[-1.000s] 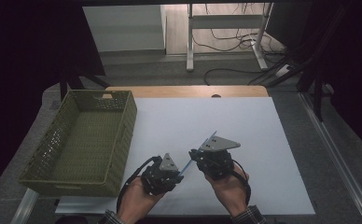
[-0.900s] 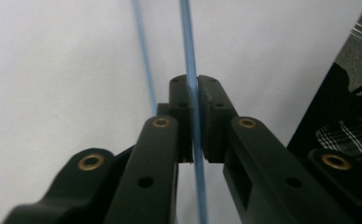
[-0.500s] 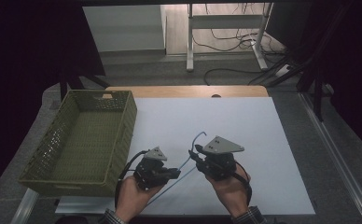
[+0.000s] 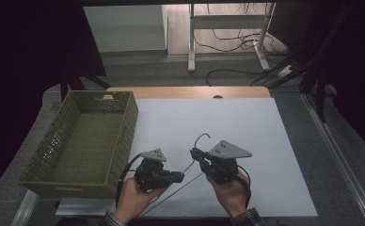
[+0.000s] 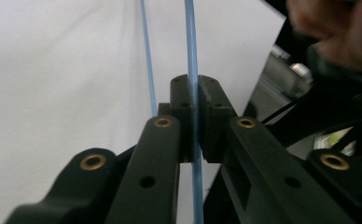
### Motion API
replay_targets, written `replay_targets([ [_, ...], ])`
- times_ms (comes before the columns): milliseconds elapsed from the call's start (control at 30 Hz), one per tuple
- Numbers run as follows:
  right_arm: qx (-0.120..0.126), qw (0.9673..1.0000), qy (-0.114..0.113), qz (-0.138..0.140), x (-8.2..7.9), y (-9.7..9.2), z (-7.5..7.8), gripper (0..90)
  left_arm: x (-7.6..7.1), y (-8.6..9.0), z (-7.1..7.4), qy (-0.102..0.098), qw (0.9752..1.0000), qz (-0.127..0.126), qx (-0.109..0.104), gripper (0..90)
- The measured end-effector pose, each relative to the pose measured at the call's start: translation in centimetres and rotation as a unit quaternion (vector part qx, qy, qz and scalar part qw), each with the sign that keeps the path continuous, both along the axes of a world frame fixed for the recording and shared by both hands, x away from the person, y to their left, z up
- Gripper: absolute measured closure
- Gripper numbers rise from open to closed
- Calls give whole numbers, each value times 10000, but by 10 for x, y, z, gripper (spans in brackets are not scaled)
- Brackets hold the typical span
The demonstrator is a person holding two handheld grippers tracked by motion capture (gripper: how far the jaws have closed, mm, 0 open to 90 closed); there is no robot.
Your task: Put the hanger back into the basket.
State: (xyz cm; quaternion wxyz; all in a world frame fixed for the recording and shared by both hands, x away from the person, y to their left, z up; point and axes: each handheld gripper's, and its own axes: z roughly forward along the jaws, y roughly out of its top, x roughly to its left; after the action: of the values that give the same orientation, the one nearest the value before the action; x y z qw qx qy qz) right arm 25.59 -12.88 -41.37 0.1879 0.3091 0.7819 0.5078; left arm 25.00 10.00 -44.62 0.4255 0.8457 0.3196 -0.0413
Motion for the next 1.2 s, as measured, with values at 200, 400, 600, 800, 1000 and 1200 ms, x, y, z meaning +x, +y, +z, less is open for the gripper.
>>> replay_targets([
  [200,-313,9992,-2,-231,0,9,5,853,-4,-15,10,-604,9957,132,694,611],
  [400,-441,9988,12,-206,-3,16,5,853,-1,-27,12,-786,9908,149,1089,739],
  [600,-597,9981,-15,-165,-4,19,4,852,5,-30,12,-547,9926,85,1085,864],
  [800,-625,9980,-56,-116,-4,19,6,841,12,-21,9,-176,9982,28,568,871],
  [1000,-663,9975,-159,-164,-5,14,11,709,20,-8,12,104,9998,50,159,873],
  [1200,-685,9973,-207,-157,-10,4,13,625,26,8,24,127,9998,176,-50,873],
])
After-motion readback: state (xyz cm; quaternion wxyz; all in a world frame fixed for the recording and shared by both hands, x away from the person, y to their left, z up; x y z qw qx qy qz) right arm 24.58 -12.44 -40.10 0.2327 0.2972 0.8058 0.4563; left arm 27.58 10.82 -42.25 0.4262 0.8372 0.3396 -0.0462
